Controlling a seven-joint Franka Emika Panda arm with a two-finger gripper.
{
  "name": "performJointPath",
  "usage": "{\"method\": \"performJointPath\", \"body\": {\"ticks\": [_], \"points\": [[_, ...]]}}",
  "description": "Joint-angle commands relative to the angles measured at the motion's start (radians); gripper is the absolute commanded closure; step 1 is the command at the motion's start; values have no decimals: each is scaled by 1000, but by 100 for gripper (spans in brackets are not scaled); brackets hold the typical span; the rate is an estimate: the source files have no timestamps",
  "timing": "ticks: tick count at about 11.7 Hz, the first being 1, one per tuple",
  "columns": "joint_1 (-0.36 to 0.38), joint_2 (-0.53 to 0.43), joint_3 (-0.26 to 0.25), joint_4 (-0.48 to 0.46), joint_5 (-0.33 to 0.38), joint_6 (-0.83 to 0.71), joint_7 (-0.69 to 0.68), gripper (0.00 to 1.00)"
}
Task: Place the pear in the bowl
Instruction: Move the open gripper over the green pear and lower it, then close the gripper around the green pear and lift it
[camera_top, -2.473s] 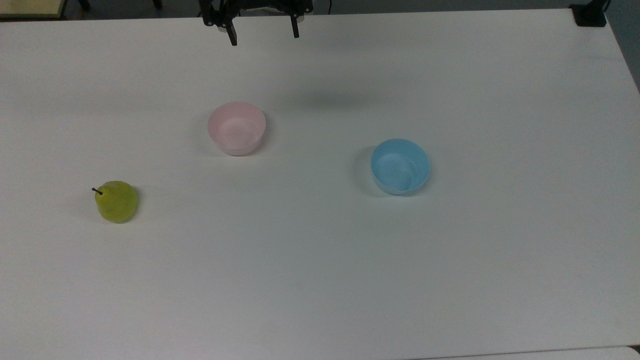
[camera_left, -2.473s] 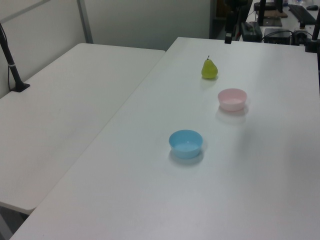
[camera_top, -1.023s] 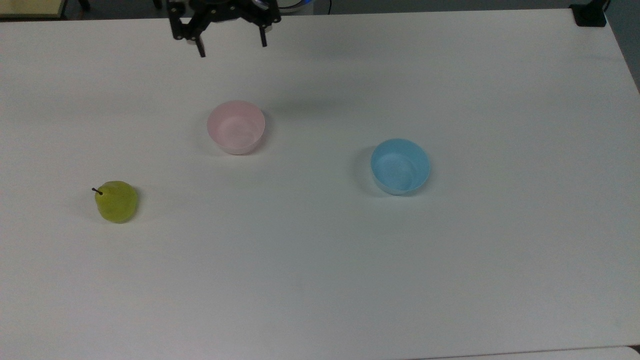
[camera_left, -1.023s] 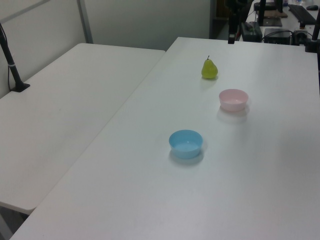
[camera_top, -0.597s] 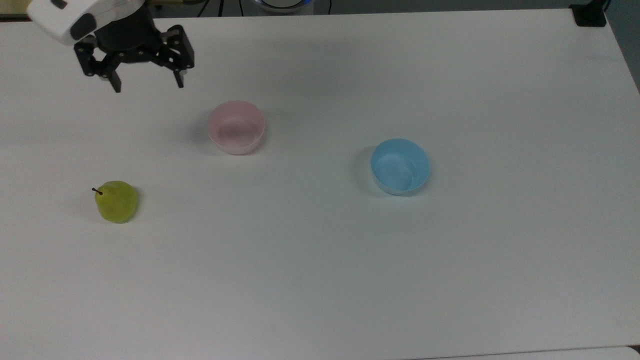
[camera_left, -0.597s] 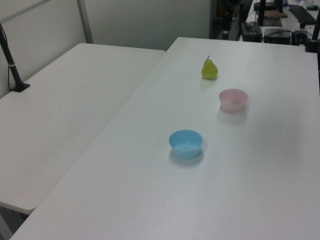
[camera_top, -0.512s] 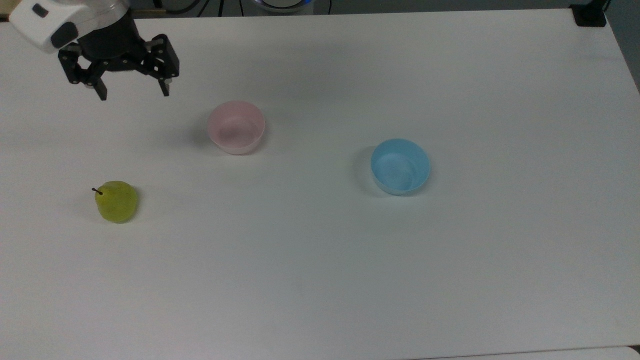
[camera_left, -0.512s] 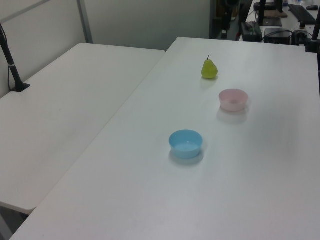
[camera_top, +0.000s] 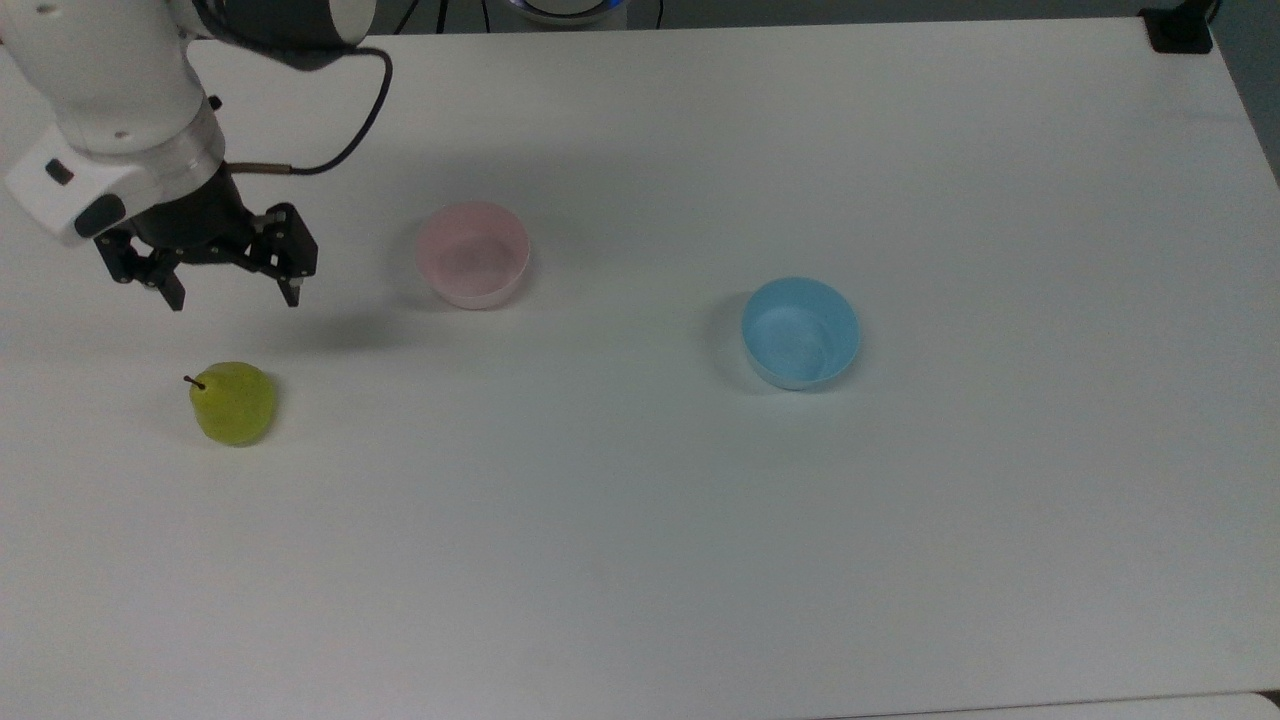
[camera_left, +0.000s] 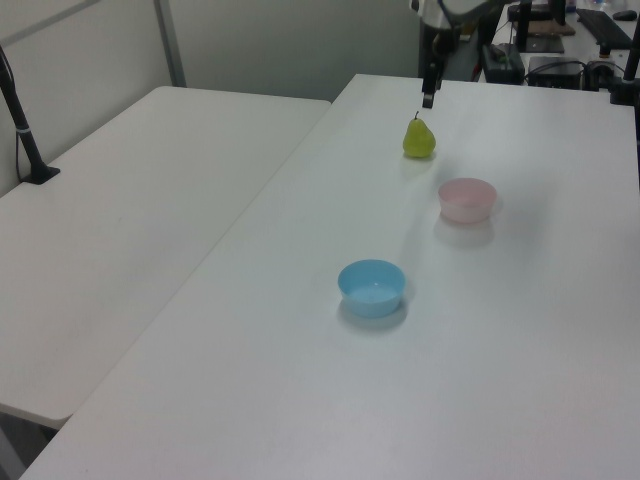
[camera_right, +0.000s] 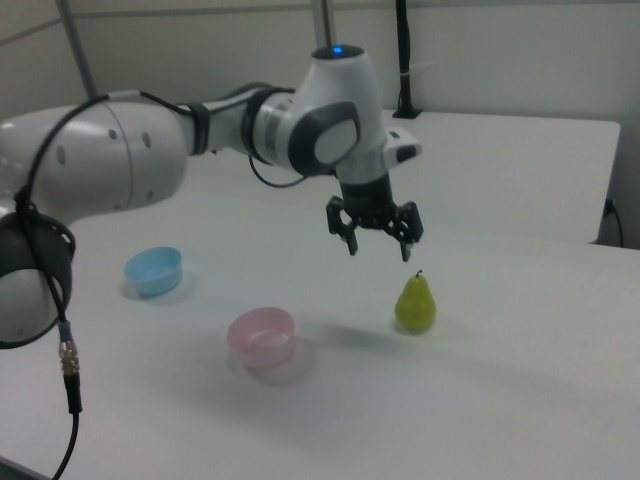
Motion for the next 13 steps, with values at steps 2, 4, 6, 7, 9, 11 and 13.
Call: {"method": "performJointPath", "body": {"ticks": [2,4,6,7,9,11,13], "points": [[-5,90,-35,24,1,113,-6,0],[-16,130,-35,22,2,176,2,0],[-14,144,-35,19,8,224,11,0],[-13,155,-35,18,8,227,11,0],[-11,164,-35,12,8,252,11,5],[-8,176,-33,-5,10,294,13,15],[-6,182,-32,-7,8,305,13,44]]}}
